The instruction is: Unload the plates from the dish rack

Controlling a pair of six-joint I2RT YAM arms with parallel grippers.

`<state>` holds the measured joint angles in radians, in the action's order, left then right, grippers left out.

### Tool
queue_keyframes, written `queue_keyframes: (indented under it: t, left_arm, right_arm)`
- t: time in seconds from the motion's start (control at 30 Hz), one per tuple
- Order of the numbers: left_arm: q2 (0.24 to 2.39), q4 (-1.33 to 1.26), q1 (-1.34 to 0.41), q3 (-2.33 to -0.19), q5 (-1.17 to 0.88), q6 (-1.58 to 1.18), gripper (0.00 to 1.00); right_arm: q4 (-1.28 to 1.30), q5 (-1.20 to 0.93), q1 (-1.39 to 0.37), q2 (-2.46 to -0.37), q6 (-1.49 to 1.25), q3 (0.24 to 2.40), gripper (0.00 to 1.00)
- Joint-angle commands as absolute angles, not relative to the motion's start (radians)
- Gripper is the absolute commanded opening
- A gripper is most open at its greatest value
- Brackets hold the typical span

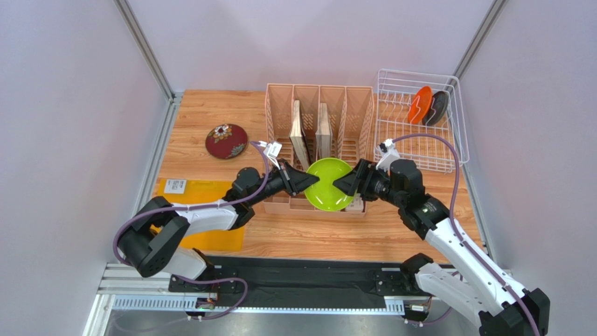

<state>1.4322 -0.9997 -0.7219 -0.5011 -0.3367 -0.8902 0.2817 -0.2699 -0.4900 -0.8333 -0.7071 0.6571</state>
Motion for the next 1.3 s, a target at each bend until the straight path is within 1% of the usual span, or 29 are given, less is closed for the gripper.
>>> queue_keyframes:
  t: [0.0, 0.07, 0.1, 0.17, 0.2, 0.27, 0.3, 0.37, 0.4, 0.47, 0.53, 0.7, 0.73, 0.87, 0.93, 0.97, 1.03, 1.07, 1.1, 1.13, 1.2, 1.27]
  left_arm:
    - [1.300, -0.901, -0.730, -0.505, -0.275, -0.753, 0.00]
    - [1.195, -0.759, -0.730, -0.544, -0.241, -0.651, 0.00]
    - [1.160, -0.624, -0.730, -0.558, -0.197, -0.617, 0.00]
    - [1.059, -0.522, -0.729, -0.584, -0.144, -0.530, 0.00]
    - [1.024, -0.423, -0.729, -0.595, -0.080, -0.502, 0.00]
    - [0.930, -0.326, -0.727, -0.627, -0.011, -0.427, 0.00]
    - [0.901, -0.237, -0.726, -0.637, 0.062, -0.405, 0.00]
    - [0.819, -0.171, -0.694, -0.659, 0.116, -0.379, 0.00]
    - [0.795, -0.094, -0.671, -0.669, 0.142, -0.370, 0.00]
    - [0.726, -0.017, -0.595, -0.690, 0.155, -0.336, 0.00]
    - [0.663, -0.005, -0.525, -0.690, 0.190, -0.295, 0.00]
    - [0.588, 0.072, -0.368, -0.707, 0.213, -0.262, 0.00]
    - [0.588, 0.069, -0.315, -0.704, 0.207, -0.261, 0.00]
    - [0.639, 0.032, -0.195, -0.696, 0.161, -0.270, 0.00]
    - [0.696, 0.005, -0.105, -0.663, 0.101, -0.294, 0.00]
    - [0.721, -0.090, -0.068, -0.640, 0.028, -0.331, 0.00]
    - [0.814, -0.174, 0.042, -0.595, -0.075, -0.371, 0.00]
    - [0.854, -0.252, 0.070, -0.588, -0.112, -0.403, 0.00]
    - [0.947, -0.283, 0.095, -0.589, -0.176, -0.414, 0.00]
    - [0.997, -0.313, 0.133, -0.600, -0.204, -0.422, 0.00]
    - [1.122, -0.394, 0.161, -0.610, -0.250, -0.446, 0.00]
    - [1.198, -0.507, 0.193, -0.620, -0.290, -0.468, 0.00]
  right_arm:
    - [0.379, -0.099, -0.497, -0.801, -0.640, 0.765, 0.78]
    - [0.444, 0.005, -0.497, -0.782, -0.612, 0.801, 0.82]
    - [0.459, 0.059, -0.497, -0.763, -0.583, 0.808, 0.84]
    - [0.497, 0.124, -0.495, -0.744, -0.563, 0.827, 0.85]
    - [0.506, 0.180, -0.495, -0.729, -0.543, 0.844, 0.87]
    - [0.532, 0.256, -0.495, -0.715, -0.531, 0.857, 0.88]
    - [0.535, 0.270, -0.495, -0.713, -0.519, 0.871, 0.89]
    - [0.538, 0.307, -0.495, -0.709, -0.506, 0.879, 0.90]
    - [0.540, 0.319, -0.495, -0.709, -0.503, 0.882, 0.90]
    - [0.537, 0.345, -0.495, -0.716, -0.492, 0.890, 0.91]
    - [0.534, 0.356, -0.495, -0.721, -0.479, 0.897, 0.91]
    - [0.525, 0.376, -0.494, -0.761, -0.460, 0.907, 0.91]
    - [0.520, 0.379, -0.494, -0.768, -0.459, 0.907, 0.91]
    - [0.500, 0.380, -0.491, -0.807, -0.448, 0.907, 0.91]
    - [0.492, 0.379, -0.486, -0.828, -0.446, 0.908, 0.91]
    - [0.486, 0.376, -0.483, -0.836, -0.442, 0.908, 0.91]
    - [0.476, 0.374, -0.474, -0.850, -0.437, 0.910, 0.91]
    - [0.472, 0.367, -0.468, -0.867, -0.434, 0.913, 0.91]
    - [0.471, 0.359, -0.454, -0.874, -0.430, 0.919, 0.91]
    - [0.463, 0.350, -0.448, -0.891, -0.428, 0.922, 0.91]
    - [0.457, 0.319, -0.425, -0.908, -0.436, 0.931, 0.91]
    - [0.440, 0.289, -0.414, -0.926, -0.443, 0.934, 0.91]
